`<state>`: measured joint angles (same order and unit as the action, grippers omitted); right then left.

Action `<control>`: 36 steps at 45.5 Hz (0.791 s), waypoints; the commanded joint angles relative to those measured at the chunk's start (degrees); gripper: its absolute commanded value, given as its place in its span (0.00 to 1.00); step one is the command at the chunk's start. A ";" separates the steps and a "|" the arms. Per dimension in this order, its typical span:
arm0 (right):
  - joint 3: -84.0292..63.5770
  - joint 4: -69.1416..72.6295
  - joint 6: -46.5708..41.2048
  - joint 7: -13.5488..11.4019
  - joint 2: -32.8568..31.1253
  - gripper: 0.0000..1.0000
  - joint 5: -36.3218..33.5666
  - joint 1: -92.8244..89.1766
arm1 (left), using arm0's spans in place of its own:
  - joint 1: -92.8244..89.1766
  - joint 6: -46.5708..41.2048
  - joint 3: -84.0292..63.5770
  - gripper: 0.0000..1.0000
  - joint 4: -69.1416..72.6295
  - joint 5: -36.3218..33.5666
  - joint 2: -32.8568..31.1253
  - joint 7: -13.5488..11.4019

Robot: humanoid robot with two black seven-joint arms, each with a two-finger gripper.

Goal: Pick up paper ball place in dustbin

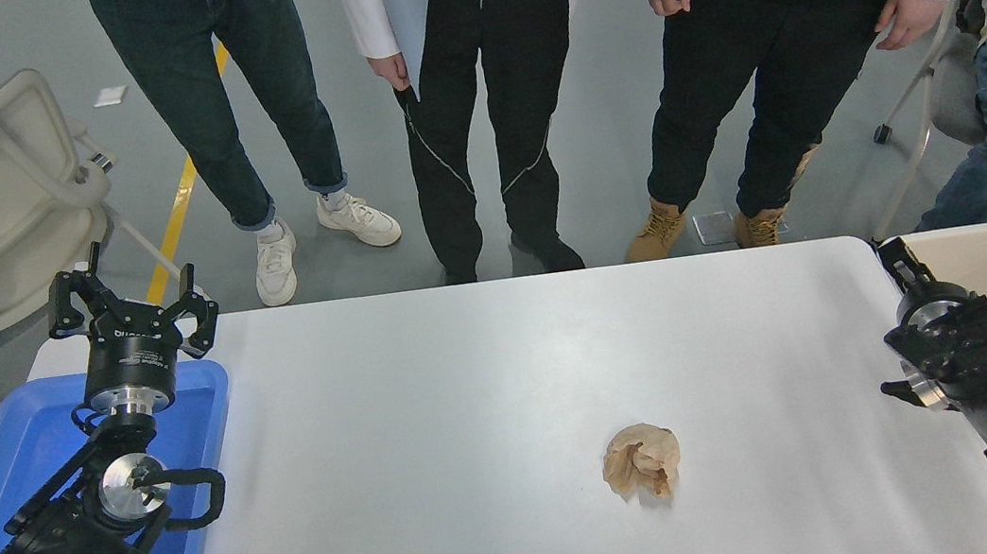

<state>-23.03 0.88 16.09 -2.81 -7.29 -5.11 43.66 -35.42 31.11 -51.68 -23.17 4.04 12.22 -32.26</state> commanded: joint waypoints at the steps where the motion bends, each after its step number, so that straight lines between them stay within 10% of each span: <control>1: 0.00 0.00 0.00 0.00 0.08 1.00 -0.16 -0.07 | 0.09 0.00 0.00 0.99 -0.03 0.00 0.00 0.00; 36: 0.00 0.00 -0.09 0.00 0.43 1.00 -0.16 0.20 | 0.00 0.00 0.00 0.99 -0.03 0.00 0.00 0.00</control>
<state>-23.03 0.87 16.04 -2.81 -6.94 -5.26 43.79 -35.42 31.11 -51.68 -23.15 4.04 12.22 -32.26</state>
